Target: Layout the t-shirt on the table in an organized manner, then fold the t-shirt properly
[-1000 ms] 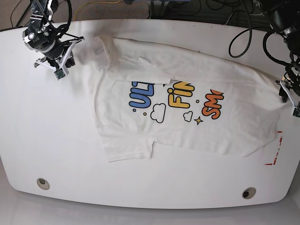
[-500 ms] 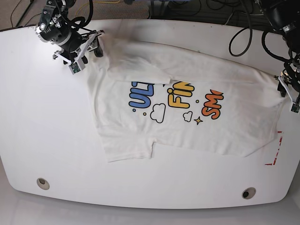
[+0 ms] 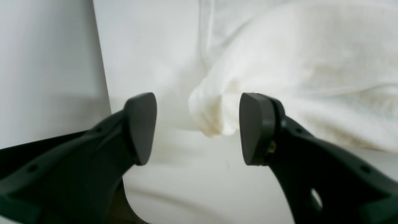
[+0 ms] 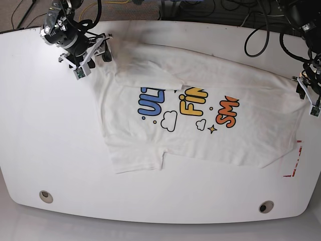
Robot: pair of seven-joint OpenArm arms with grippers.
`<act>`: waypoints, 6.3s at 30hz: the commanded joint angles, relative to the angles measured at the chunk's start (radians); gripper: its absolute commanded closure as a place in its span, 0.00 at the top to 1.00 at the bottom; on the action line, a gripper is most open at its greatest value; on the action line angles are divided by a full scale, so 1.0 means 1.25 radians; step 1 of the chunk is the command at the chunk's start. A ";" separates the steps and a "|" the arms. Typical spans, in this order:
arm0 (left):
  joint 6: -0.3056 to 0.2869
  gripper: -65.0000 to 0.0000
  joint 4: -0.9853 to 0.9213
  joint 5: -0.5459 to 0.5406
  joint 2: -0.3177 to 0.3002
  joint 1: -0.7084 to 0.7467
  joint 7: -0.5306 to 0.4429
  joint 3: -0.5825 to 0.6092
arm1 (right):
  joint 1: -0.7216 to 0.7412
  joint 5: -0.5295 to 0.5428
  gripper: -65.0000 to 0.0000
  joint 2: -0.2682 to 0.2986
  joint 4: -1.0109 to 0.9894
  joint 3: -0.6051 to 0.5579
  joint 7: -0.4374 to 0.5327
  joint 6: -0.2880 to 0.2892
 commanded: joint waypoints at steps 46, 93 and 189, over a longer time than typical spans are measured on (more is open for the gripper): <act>0.005 0.60 0.168 -0.006 0.145 0.060 0.138 -0.133 | -0.027 0.012 0.00 0.236 -0.123 -0.004 0.056 0.001; 0.005 0.60 0.168 -0.004 0.265 0.026 0.207 -0.077 | -0.014 0.012 0.00 0.211 -0.118 -0.036 0.056 0.001; 0.005 0.00 0.061 -0.060 0.223 -0.086 0.324 0.000 | -0.016 0.014 0.00 0.191 -0.117 -0.035 0.057 0.001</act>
